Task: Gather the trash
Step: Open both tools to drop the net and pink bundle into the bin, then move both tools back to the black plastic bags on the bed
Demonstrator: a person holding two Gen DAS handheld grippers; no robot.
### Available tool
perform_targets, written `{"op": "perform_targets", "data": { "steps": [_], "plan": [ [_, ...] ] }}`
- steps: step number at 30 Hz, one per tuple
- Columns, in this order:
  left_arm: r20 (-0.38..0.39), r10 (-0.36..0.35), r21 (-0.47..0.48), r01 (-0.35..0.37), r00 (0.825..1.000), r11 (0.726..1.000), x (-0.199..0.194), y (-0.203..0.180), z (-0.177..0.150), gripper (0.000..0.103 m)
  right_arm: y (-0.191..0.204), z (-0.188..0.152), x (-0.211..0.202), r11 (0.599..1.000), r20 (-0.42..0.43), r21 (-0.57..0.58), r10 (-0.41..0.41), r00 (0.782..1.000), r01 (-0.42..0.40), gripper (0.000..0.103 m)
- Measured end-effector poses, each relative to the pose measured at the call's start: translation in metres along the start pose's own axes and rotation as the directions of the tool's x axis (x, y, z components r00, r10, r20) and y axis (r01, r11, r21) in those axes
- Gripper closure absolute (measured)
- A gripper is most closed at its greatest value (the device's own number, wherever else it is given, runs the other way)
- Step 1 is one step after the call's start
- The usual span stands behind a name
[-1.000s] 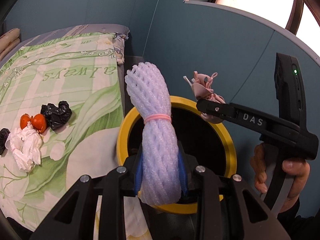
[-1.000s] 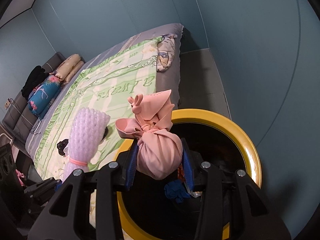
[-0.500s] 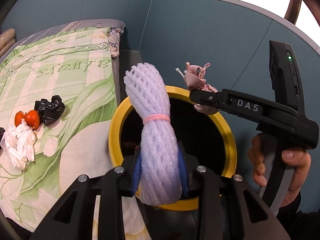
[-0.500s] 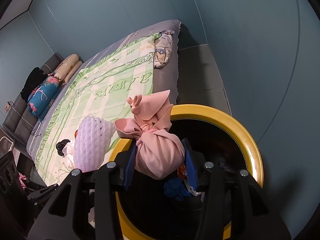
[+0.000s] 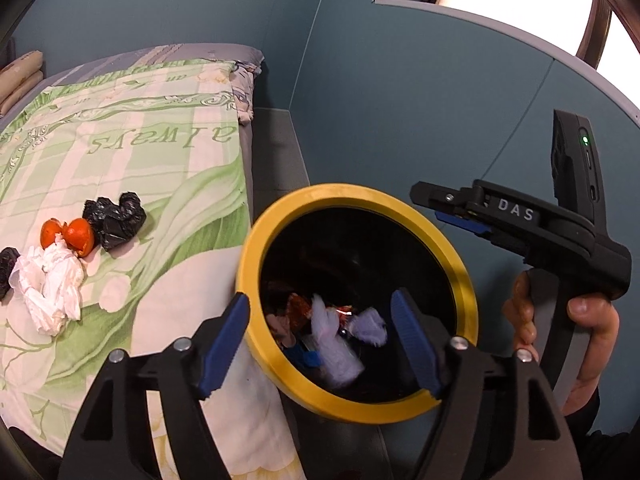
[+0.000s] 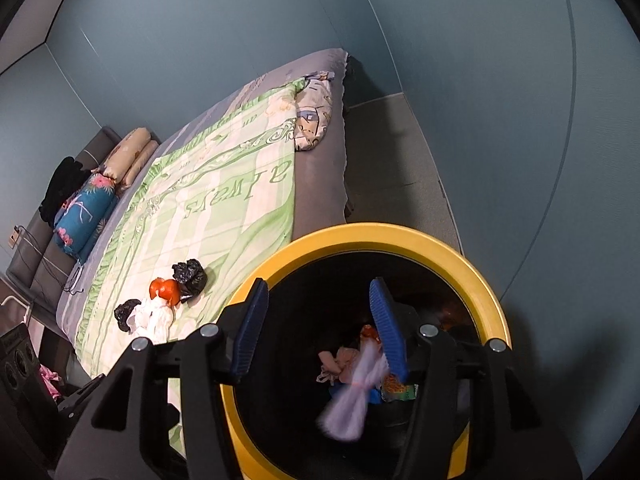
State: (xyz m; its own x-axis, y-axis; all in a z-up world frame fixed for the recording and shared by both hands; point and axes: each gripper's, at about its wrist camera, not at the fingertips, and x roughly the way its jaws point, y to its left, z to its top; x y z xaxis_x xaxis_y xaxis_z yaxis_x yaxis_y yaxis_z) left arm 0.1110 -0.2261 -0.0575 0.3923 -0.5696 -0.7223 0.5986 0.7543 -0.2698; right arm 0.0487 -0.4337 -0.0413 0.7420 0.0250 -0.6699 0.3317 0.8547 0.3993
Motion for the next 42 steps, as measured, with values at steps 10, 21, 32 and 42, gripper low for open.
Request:
{"op": "perform_targets", "data": {
  "steps": [10,21,32,42],
  "plan": [
    [0.08,0.074,-0.054,-0.07,0.994,0.996,-0.033,0.032,0.01,0.022,0.017,0.003,-0.007,0.998,0.031,-0.044,0.049,0.998,-0.048,0.047],
    [0.126,0.188,-0.132,-0.171,0.974,0.976,-0.069,0.085,0.011,0.02,0.07,0.004,0.003,0.984,0.01,-0.149,0.099,0.995,-0.096,0.044],
    [0.141,0.286,-0.267,-0.242,0.948,0.933,-0.095,0.165,0.001,0.015,0.128,0.002,0.032,0.967,-0.039,-0.226,0.109,0.993,-0.115,0.039],
    [0.109,0.407,-0.387,-0.338,0.907,0.858,-0.109,0.248,-0.012,0.015,0.182,-0.001,0.086,0.955,-0.102,-0.252,0.134,0.986,-0.156,0.037]
  ]
}}
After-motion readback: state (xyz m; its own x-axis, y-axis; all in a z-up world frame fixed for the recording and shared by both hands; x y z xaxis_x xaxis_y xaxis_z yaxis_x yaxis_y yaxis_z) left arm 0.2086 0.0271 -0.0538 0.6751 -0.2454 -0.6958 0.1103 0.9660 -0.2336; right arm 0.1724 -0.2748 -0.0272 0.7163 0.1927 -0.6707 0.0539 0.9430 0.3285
